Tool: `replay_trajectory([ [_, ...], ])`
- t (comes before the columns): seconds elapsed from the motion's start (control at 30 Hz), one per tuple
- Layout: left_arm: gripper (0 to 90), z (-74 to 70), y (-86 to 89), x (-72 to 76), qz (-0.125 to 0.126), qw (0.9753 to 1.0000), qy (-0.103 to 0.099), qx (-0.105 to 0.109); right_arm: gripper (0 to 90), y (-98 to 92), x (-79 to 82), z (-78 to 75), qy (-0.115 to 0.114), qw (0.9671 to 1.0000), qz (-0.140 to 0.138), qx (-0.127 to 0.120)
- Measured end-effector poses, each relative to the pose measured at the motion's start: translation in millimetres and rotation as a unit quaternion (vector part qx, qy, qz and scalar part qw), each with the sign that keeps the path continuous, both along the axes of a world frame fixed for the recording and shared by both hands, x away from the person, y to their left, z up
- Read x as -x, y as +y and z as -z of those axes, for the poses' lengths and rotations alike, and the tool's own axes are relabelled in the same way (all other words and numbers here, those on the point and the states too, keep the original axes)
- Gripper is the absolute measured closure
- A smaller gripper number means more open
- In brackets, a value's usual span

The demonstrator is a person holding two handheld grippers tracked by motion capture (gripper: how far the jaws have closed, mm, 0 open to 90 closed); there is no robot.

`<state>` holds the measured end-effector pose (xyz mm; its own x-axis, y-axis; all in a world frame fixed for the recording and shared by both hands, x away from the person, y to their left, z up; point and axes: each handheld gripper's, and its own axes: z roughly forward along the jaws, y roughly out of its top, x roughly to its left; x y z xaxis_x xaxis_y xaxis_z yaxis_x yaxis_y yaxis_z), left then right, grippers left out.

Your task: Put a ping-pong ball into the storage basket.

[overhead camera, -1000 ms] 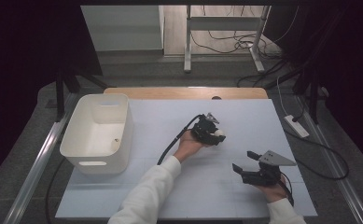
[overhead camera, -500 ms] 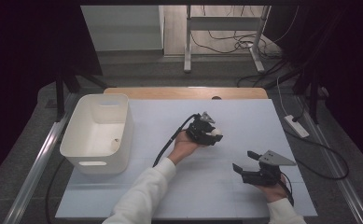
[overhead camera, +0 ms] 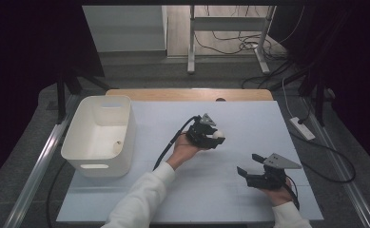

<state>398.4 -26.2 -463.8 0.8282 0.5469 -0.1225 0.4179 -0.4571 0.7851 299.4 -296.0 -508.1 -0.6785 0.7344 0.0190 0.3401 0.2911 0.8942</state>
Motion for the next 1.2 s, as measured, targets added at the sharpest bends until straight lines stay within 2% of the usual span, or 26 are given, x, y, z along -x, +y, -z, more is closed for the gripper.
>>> replay_trajectory([
  [0.5, 50.9, 1.8, 11.2, 5.8, -0.007, 1.0000, 0.002, 0.002, 17.7, 0.6, -0.1, 0.5, 0.000, 1.0000, 0.000, 0.003],
  [0.93, 50.9, -7.4, 28.4, 16.8, -0.013, 0.9998, -0.014, 0.008, 17.7, 0.5, -0.5, 0.7, 0.001, 1.0000, 0.001, 0.003],
  [1.2, 50.9, -9.9, 37.6, 20.1, -0.021, 0.9995, -0.017, 0.015, 17.7, 0.8, -0.2, 0.6, 0.002, 1.0000, 0.003, 0.004],
])
